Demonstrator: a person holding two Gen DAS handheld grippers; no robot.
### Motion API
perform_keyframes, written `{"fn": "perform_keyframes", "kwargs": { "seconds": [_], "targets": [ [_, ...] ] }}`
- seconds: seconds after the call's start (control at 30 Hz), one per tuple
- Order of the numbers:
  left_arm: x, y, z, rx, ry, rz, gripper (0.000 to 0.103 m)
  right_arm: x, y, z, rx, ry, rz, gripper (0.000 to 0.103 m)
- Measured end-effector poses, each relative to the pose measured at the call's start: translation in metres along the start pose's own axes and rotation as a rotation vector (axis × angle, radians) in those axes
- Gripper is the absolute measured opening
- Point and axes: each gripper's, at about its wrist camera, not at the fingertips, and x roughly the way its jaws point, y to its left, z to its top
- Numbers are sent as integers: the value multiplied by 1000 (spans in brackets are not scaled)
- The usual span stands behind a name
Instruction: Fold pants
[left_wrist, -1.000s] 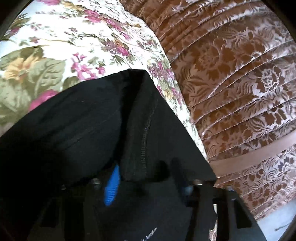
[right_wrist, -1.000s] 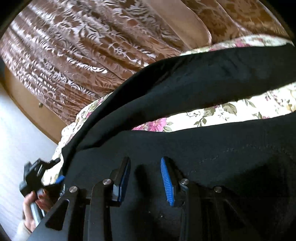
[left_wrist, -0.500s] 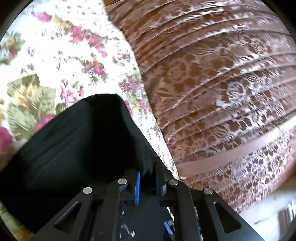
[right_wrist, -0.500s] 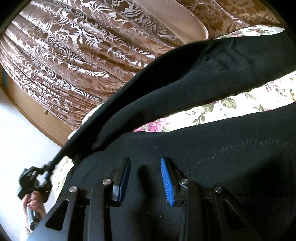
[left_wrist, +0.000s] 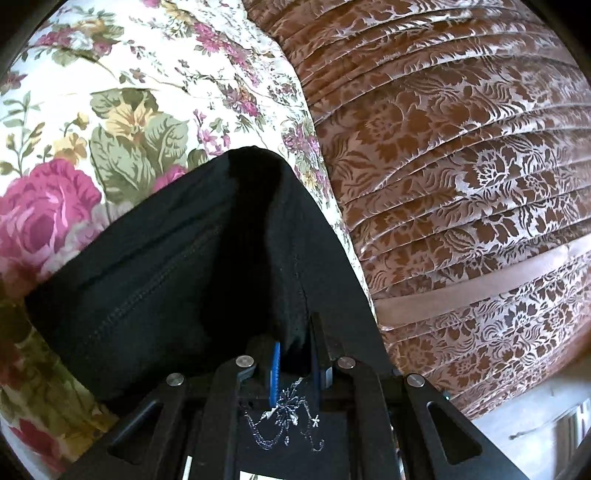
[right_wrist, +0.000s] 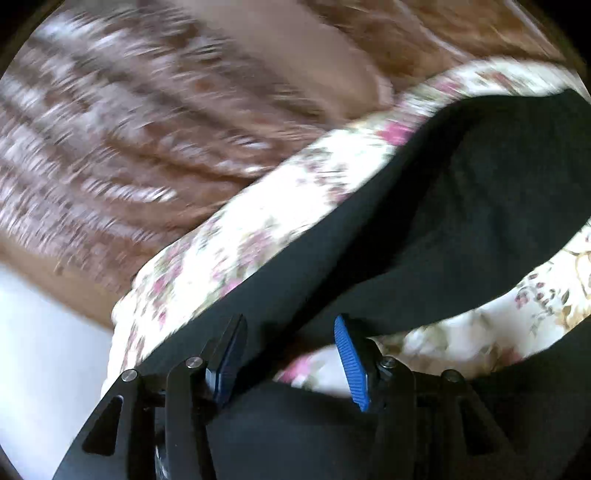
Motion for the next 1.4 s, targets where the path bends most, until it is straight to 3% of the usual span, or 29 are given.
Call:
{"fn": "perform_keyframes", "kwargs": {
  "seconds": [0.13, 0.2, 0.23, 0.33, 0.47, 0.6, 0.8, 0.9, 1.07, 1.13, 1.23, 1.3, 1.37, 1.4],
  "targets": [
    [-1, -1, 0, 0, 0, -1, 12, 17, -25, 24, 128, -5, 34, 50],
    [-1, -1, 0, 5, 0, 1, 12, 18, -32, 33, 130, -28, 10, 36],
    [0, -2, 1, 4, 1, -2, 12, 18, -33, 38, 120, -36, -11, 13],
    [-5, -6, 4, 16, -10, -17, 12, 7, -26, 44, 71, -54, 17, 8],
    [-29, -17, 19, 20, -64, -99, 12, -39, 3, 32, -87, -145, 64, 8],
    [-55, -18, 34, 12, -123, -150, 12, -97, 22, -4, -202, -206, 160, 8],
    [-76, 12, 39, -45, -149, -87, 12, -145, 22, -85, -333, -176, 193, 8],
    [-78, 33, 33, -82, -131, -43, 12, -147, 14, -122, -359, -149, 180, 8],
    [-69, 44, 21, -53, -93, 44, 12, -120, -17, -157, -317, -81, 128, 8],
    [-69, 49, 19, -74, -93, 42, 13, -104, -25, -164, -304, -44, 82, 8],
    [-72, 50, 16, -81, -98, 35, 16, -98, -33, -168, -273, -38, 89, 8],
    [-72, 45, 12, -49, -91, 36, 26, -99, -34, -167, -261, -36, 96, 10],
    [-69, 42, 8, -41, -66, 24, 39, -101, -34, -165, -247, -30, 101, 26],
    [-67, 41, 5, -46, -49, 1, 44, -103, -34, -163, -234, -28, 106, 28]
  ]
}}
